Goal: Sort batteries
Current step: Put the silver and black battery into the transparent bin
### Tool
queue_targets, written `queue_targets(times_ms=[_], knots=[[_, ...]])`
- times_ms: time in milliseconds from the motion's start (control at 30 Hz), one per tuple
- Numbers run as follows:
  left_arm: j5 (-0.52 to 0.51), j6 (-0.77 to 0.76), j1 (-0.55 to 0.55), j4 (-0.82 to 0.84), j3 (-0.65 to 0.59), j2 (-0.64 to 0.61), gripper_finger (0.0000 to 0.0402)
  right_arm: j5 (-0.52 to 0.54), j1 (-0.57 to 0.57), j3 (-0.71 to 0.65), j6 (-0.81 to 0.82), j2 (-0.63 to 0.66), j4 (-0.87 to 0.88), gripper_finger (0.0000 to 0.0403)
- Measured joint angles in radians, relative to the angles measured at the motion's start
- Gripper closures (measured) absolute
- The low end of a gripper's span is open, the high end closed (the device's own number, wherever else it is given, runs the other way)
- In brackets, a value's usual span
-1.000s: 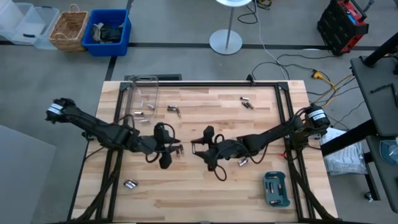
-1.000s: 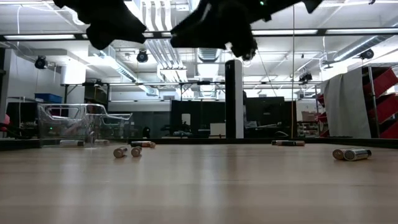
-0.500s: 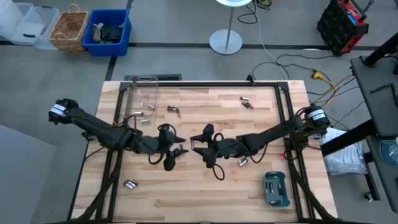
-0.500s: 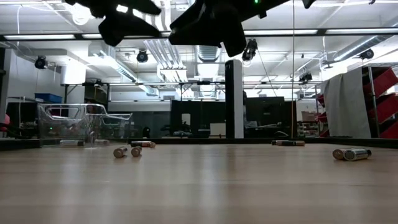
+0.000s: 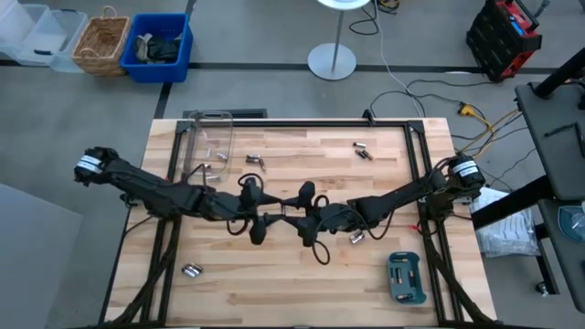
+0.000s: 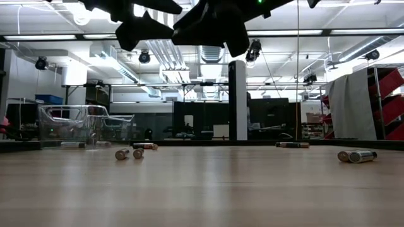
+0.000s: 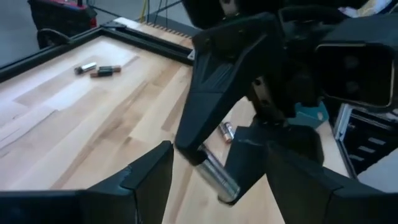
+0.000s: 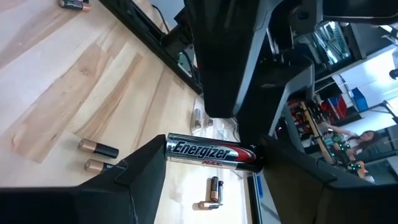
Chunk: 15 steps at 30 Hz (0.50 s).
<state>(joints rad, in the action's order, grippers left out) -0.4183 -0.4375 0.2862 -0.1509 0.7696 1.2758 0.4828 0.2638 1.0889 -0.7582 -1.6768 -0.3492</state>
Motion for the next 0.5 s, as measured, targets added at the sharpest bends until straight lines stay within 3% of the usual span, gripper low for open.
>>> queue_targets(times_ms=[367,500], knots=[[0.010,-0.018,-0.036,-0.037,0.000,0.073,0.0173,0.000,0.000,0.000,0.000,0.000,0.000,0.0172],[0.010,-0.007,-0.035,-0.037,0.000,0.074,0.0191,0.000,0.000,0.000,0.006,0.000,0.000,0.0177]])
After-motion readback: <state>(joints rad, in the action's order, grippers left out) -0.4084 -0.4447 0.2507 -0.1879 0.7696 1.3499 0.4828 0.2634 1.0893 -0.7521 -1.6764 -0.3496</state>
